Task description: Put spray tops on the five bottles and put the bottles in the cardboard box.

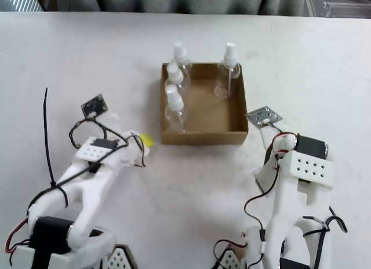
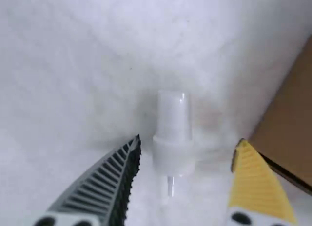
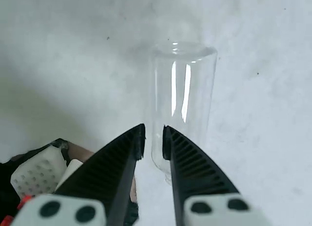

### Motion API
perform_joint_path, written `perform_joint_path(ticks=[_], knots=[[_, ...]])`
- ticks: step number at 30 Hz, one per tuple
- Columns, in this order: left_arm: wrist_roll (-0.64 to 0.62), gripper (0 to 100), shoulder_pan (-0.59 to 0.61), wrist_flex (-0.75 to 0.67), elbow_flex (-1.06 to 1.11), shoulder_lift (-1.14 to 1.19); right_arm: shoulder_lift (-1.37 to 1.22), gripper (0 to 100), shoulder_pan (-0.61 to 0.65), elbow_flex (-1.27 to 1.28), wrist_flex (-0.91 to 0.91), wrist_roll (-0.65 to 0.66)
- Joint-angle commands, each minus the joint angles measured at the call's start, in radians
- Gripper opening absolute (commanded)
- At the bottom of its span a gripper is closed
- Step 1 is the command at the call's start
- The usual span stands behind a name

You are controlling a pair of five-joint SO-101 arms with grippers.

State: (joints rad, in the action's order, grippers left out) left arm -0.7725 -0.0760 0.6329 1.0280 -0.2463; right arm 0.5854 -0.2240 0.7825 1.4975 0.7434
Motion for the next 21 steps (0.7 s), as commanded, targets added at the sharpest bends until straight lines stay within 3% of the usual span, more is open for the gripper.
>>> perform_joint_path(ticks=[1, 12, 15, 18, 21], knots=[[-0.012, 21, 0.018, -0.015, -0.052, -0.01, 0.025, 4.1, -0.015, -0.006, -0.01, 0.008], [-0.011, 25, 0.012, -0.017, -0.069, 0.036, 0.024, 4.1, -0.015, -0.006, -0.01, 0.009], [-0.011, 19, 0.012, -0.02, -0.068, 0.036, 0.027, 4.1, -0.015, -0.008, -0.008, 0.009], [0.012, 3, 0.012, -0.023, -0.069, 0.036, 0.027, 4.1, -0.015, -0.014, -0.005, 0.006], [0.035, 6, 0.013, -0.02, -0.068, 0.033, 0.027, 4.1, -0.033, -0.017, -0.005, 0.006]])
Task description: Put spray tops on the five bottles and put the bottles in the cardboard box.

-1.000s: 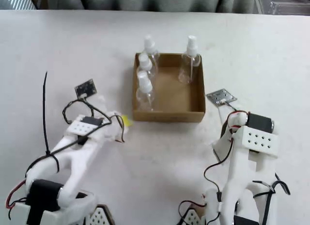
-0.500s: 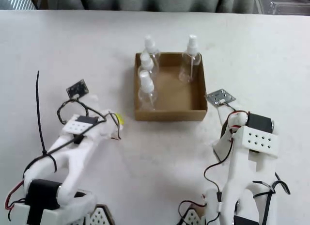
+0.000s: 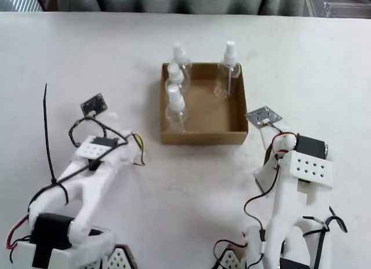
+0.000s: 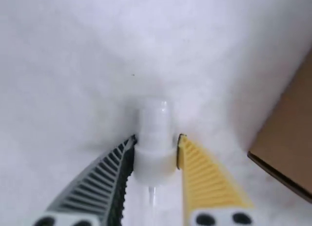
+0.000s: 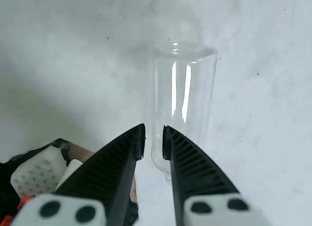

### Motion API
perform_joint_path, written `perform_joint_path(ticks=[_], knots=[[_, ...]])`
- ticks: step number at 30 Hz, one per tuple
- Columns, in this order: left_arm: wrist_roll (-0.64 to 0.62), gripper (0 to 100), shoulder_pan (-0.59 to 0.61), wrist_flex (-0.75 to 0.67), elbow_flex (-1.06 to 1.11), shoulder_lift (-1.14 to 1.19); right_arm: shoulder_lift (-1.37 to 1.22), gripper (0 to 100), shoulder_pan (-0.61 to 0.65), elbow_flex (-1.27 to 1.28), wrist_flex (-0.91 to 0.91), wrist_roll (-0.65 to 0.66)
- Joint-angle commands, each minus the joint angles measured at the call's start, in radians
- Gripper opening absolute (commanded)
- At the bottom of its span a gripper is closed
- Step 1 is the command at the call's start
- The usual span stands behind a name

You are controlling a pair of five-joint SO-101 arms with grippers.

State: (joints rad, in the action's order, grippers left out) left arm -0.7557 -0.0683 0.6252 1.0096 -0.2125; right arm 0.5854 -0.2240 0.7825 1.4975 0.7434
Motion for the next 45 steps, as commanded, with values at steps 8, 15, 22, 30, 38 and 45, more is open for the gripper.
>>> perform_joint_path(ticks=[8, 15, 22, 30, 38, 45], knots=[[0.109, 2, 0.012, 0.037, -0.054, -0.005, 0.019, 4.6, -0.228, -0.178, 0.091, 0.012], [0.123, 2, 0.012, 0.048, -0.055, -0.005, 0.018, 18.4, -0.288, -0.147, 0.151, 0.074], [0.124, 2, 0.013, 0.048, -0.049, -0.005, 0.018, 21.5, -0.285, -0.043, 0.113, 0.187], [0.124, 2, 0.013, 0.048, -0.049, -0.005, 0.018, 21.5, -0.139, 0.196, -0.13, 0.184], [0.126, 2, 0.013, 0.048, -0.048, -0.005, 0.018, 21.1, -0.127, 0.33, -0.384, 0.147], [0.161, 2, 0.013, 0.049, -0.048, -0.007, 0.018, 3.9, -0.128, 0.313, -0.387, 0.37]])
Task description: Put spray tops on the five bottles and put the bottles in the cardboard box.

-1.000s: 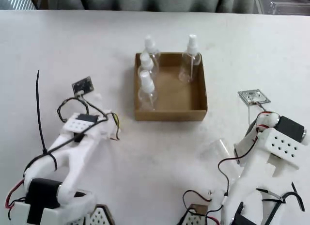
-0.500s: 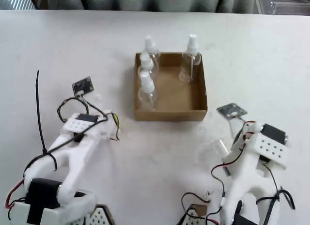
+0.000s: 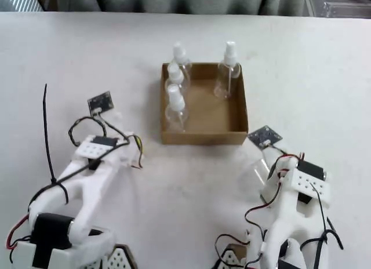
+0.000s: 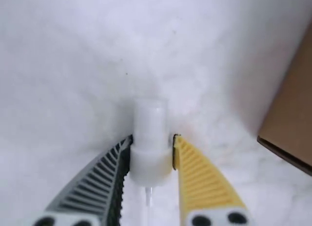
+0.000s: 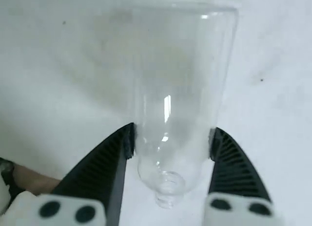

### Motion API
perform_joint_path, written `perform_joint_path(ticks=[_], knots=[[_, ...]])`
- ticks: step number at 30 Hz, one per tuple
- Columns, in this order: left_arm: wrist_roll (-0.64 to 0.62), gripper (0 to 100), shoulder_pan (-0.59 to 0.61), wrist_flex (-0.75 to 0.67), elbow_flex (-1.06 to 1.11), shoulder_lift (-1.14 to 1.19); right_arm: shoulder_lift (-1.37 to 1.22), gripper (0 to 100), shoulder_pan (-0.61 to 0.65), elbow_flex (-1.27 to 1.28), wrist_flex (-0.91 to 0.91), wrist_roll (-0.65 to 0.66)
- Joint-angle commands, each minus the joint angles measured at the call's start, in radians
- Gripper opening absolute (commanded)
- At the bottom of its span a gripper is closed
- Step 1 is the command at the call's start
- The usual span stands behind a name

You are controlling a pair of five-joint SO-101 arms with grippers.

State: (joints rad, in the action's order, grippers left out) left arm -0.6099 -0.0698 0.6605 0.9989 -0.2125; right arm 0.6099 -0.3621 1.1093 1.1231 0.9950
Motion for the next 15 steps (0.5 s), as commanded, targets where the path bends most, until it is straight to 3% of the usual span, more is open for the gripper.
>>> perform_joint_path(ticks=[1, 5, 12, 15], knots=[[0.017, 2, 0.015, 0.014, -0.037, -0.007, -0.007, 3.3, 0.002, -0.032, -0.012, 0.167], [0.018, 2, 0.015, 0.014, -0.037, -0.007, -0.007, 8.2, -0.088, -0.141, -0.012, 0.379], [0.02, 2, 0.015, 0.021, -0.037, -0.007, -0.008, 15.2, -0.249, -0.193, -0.018, 1.048], [0.02, 2, 0.015, 0.04, -0.038, -0.013, -0.008, 15.2, -0.294, -0.192, -0.018, 1.218]])
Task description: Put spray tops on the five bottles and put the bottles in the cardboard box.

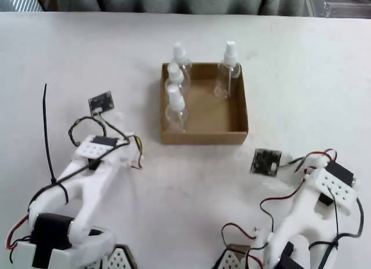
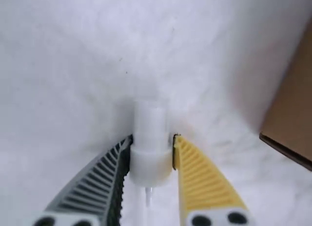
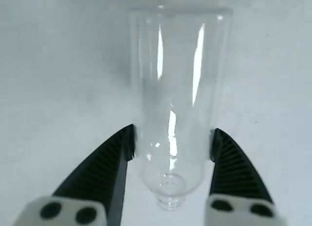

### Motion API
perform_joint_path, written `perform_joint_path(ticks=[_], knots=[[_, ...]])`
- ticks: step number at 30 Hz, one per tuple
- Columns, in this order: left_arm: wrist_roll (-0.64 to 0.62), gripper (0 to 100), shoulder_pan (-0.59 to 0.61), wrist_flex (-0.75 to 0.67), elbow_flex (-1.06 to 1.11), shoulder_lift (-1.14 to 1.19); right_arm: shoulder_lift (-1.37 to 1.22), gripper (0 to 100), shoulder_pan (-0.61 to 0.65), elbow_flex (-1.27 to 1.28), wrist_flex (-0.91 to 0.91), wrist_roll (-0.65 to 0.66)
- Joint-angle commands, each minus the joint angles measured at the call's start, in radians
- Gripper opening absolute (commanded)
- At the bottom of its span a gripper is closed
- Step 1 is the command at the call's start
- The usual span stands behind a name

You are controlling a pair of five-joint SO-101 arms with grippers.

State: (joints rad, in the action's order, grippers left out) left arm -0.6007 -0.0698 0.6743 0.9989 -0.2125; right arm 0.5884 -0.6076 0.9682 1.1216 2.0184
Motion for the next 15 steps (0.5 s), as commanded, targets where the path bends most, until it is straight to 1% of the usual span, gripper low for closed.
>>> perform_joint_path(ticks=[1, 3, 6, 8, 10, 13, 14, 15], knots=[[0.011, 2, 0.015, 0.028, -0.035, -0.022, 0.013, 15.7, -0.056, -0.051, -0.016, 0.212], [0.012, 2, 0.013, 0.021, -0.014, -0.048, 0.013, 20.1, -0.068, -0.051, -0.016, 0.213], [0.012, 2, 0.007, 0.018, 0.02, -0.101, 0.015, 31.7, -0.088, -0.032, -0.016, 0.213], [0.012, 2, 0.007, 0.015, 0.04, -0.131, 0.015, 36.6, -0.085, -0.026, -0.016, 0.163], [0.012, 2, 0.005, -0.015, 0.064, -0.15, 0.022, 36.9, -0.082, -0.031, -0.016, 0.107], [0.012, 2, 0.005, -0.051, 0.083, -0.153, 0.027, 36.9, -0.09, -0.054, -0.013, 0.08], [0.012, 2, 0.005, -0.052, 0.084, -0.153, 0.033, 36.9, -0.09, -0.068, -0.013, 0.037], [0.012, 2, 0.005, -0.052, 0.086, -0.153, 0.041, 36.8, -0.09, -0.083, -0.015, -0.041]])
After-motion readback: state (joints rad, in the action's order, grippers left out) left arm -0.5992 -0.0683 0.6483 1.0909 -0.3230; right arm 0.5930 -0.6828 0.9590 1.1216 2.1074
